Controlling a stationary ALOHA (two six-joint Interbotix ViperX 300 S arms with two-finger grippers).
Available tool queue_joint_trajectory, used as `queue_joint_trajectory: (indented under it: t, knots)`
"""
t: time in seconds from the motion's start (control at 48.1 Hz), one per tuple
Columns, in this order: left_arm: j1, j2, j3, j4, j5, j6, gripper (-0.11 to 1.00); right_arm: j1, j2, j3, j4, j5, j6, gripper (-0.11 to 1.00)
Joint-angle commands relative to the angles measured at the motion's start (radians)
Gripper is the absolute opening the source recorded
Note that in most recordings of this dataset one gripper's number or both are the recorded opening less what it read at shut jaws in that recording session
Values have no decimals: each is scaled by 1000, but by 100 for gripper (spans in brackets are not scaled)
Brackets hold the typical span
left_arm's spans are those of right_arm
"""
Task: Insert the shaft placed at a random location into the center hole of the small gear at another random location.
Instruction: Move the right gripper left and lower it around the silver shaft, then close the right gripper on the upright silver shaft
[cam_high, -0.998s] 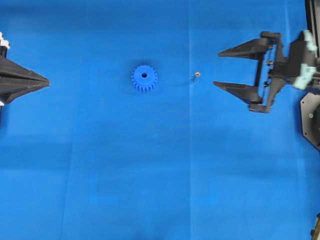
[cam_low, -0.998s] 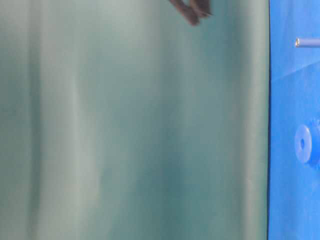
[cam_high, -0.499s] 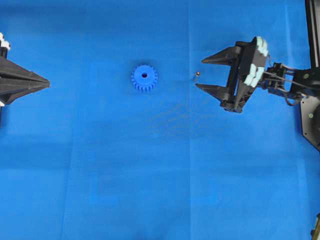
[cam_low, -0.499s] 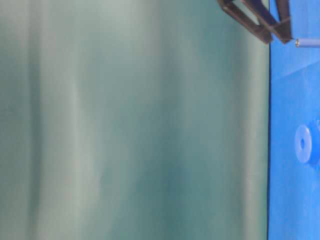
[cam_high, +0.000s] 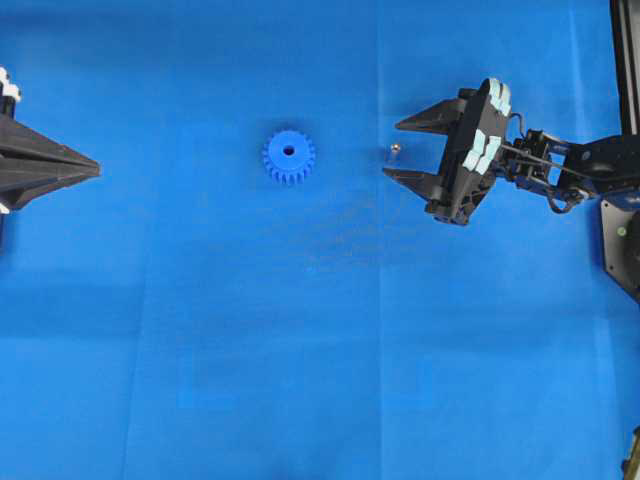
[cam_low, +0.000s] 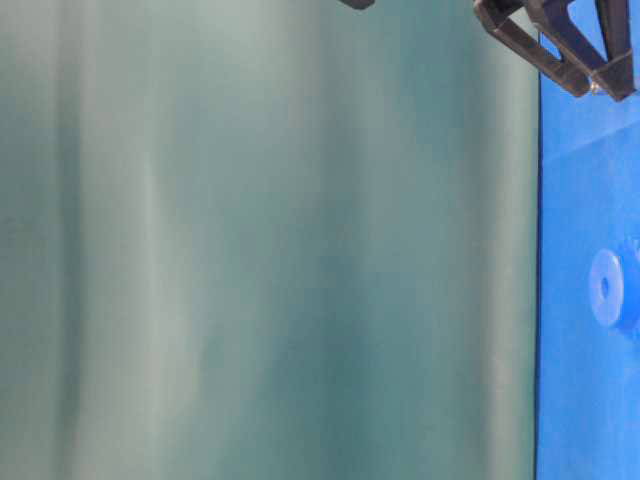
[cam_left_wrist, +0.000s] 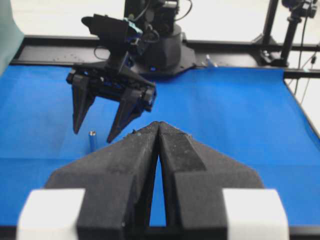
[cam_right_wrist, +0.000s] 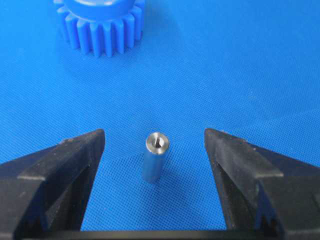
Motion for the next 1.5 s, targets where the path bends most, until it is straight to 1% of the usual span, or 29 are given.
queue_joint_trajectory:
  t: [0.0, 0.083, 0.125, 0.291, 0.333, 0.353, 0.707, 0.769, 0.998, 1.123, 1.289, 1.476]
  knots:
    - [-2, 3, -9, 2, -3, 0, 0, 0, -8, -12, 8, -8, 2, 63]
    - [-2, 2, -9, 0, -3, 0, 0, -2, -6, -12, 14, -6, 2, 56]
    - [-2, 3, -9, 0, -3, 0, 0, -2, -3, -12, 15, -6, 2, 49]
    - [-2, 2, -9, 2, -3, 2, 0, -2, 6, -12, 17, -6, 2, 10]
    - [-2, 2, -9, 0, -2, 0, 0, -2, 6, -12, 17, -8, 2, 4]
    - [-2, 2, -9, 2, 0, 2, 0, -2, 5, -12, 17, -8, 2, 3]
    - [-2, -2, -9, 0, 12, 0, 0, -2, -14, -14, 17, 3, 3, 3]
    - [-2, -3, -9, 0, 17, 0, 0, -2, -43, -15, 17, 23, 3, 3]
    - [-2, -9, -9, 2, 25, -6, 0, -2, -210, -28, 14, 167, -9, 3]
    - [-2, -11, -8, 0, 25, -6, 0, -2, -278, -37, 11, 233, -15, 3]
    - [-2, -11, -9, 2, 26, -6, 0, -2, -287, -41, 5, 270, -17, 3]
    - [-2, -11, -8, 2, 26, -6, 0, -2, -282, -48, 5, 272, -17, 3]
